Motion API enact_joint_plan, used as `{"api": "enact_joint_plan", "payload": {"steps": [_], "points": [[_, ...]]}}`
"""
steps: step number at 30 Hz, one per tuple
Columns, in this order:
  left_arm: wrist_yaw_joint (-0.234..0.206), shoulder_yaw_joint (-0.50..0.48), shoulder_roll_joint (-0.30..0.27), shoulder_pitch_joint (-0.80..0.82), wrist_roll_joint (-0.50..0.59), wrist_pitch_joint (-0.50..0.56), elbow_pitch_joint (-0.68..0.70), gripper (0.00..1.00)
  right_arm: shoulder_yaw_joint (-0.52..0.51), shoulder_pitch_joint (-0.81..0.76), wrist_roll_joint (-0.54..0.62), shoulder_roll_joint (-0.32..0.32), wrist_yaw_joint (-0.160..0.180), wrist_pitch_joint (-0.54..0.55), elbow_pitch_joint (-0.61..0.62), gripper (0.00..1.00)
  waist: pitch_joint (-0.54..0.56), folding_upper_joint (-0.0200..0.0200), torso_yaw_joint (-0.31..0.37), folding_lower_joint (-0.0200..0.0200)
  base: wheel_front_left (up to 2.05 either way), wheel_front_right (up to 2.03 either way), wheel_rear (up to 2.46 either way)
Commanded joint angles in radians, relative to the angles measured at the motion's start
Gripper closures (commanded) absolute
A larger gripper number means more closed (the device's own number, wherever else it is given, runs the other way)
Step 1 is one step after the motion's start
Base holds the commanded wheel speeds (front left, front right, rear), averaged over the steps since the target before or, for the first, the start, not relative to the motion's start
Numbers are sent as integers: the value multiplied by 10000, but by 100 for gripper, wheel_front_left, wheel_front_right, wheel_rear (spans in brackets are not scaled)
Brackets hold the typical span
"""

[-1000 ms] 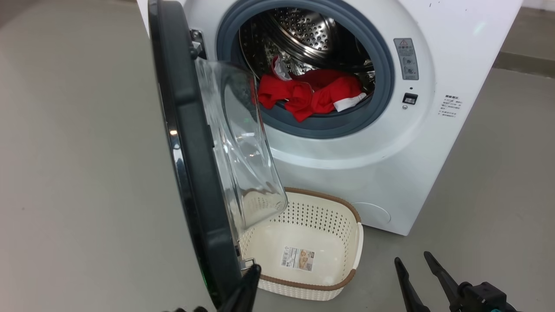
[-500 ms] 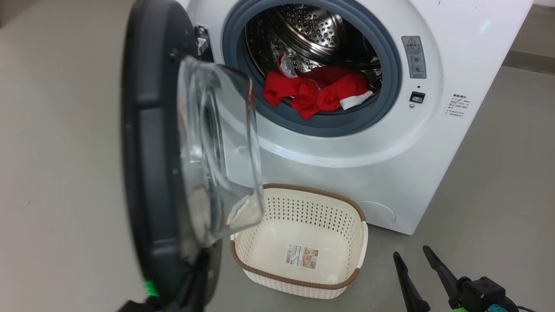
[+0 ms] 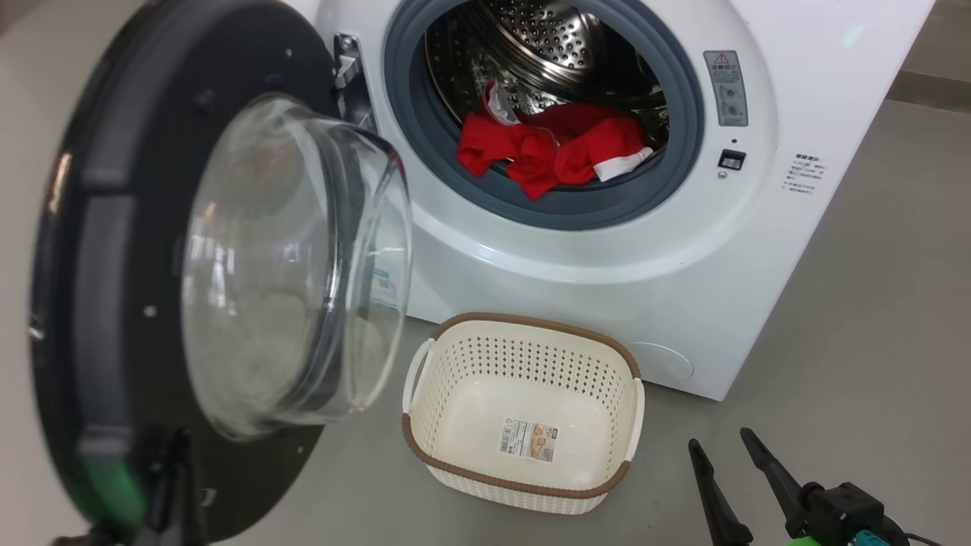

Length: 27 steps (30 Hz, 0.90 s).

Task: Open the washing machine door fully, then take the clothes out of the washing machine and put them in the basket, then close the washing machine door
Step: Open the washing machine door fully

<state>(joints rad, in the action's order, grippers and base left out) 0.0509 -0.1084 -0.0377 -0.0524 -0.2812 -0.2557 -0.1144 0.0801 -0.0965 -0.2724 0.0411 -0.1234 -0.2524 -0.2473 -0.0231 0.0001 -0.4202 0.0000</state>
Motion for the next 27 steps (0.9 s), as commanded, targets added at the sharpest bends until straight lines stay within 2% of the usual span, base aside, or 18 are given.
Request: {"api": "enact_joint_plan", "payload": {"steps": [1,9,16,27], "points": [[-54,-900,-125,579,171,-61,67,100,263,509,137,91,-73,-93,213,0,-54,-1,84,0,0,0,0],[259,-2406,-141,1257,550,-61,-490,100,270,536,208,91,-73,-93,266,0,-229,-1,280,0,0,0,0],[532,-3607,-478,2004,931,-61,-1224,100,217,564,259,91,-73,-93,330,0,-419,-1,489,0,0,0,0],[716,-4856,-960,3104,1313,-61,-2348,100,176,719,373,201,-73,-93,413,0,-884,-1,660,0,0,0,0]]}}
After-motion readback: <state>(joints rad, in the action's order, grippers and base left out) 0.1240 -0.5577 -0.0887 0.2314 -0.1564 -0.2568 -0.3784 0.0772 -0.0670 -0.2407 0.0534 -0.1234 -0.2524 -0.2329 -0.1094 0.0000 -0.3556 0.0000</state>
